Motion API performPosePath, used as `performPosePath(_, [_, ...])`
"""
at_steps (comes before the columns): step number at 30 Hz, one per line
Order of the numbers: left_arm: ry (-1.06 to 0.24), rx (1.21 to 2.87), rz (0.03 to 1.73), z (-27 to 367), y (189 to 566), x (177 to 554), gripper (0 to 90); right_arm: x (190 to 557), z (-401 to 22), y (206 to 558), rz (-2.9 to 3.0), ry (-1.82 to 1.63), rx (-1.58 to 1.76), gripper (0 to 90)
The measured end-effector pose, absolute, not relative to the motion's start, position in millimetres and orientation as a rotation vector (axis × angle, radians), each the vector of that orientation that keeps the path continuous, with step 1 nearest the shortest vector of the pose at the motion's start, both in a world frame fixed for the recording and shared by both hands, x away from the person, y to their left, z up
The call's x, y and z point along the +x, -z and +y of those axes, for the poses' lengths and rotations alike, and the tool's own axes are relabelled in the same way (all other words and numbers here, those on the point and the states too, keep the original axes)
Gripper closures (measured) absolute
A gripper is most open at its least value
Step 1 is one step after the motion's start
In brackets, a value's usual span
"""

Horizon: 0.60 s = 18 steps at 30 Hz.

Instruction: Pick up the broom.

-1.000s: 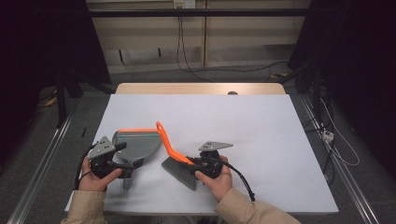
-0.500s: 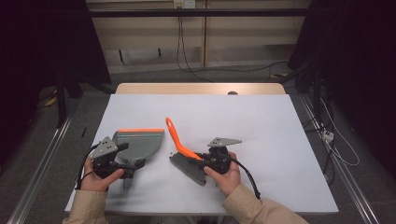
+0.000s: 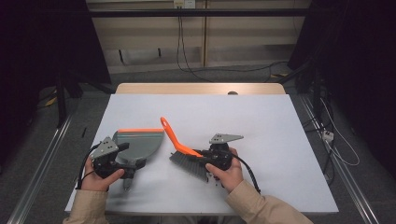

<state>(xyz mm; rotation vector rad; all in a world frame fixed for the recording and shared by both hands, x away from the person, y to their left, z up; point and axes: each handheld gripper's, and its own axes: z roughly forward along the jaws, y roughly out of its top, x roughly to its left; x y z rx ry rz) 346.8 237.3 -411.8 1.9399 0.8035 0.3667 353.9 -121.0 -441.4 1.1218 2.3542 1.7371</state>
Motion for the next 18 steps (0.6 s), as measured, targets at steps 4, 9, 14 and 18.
performPosePath(4, [-0.367, 1.940, 0.807, 238, 412, 347, 6.0, 353, -127, 434, 2.409, -1.774, 1.018, 71.2])
performPosePath(9, [-0.365, 1.938, 0.811, 238, 413, 347, 6.0, 340, -135, 431, 2.463, -1.793, 0.947, 71.2])
performPosePath(14, [-0.364, 1.942, 0.805, 237, 413, 347, 5.9, 328, -141, 439, 2.543, -1.809, 0.891, 71.2])
performPosePath(18, [-0.362, 1.938, 0.811, 237, 413, 347, 5.9, 328, -148, 446, 2.585, -1.745, 0.829, 71.1])
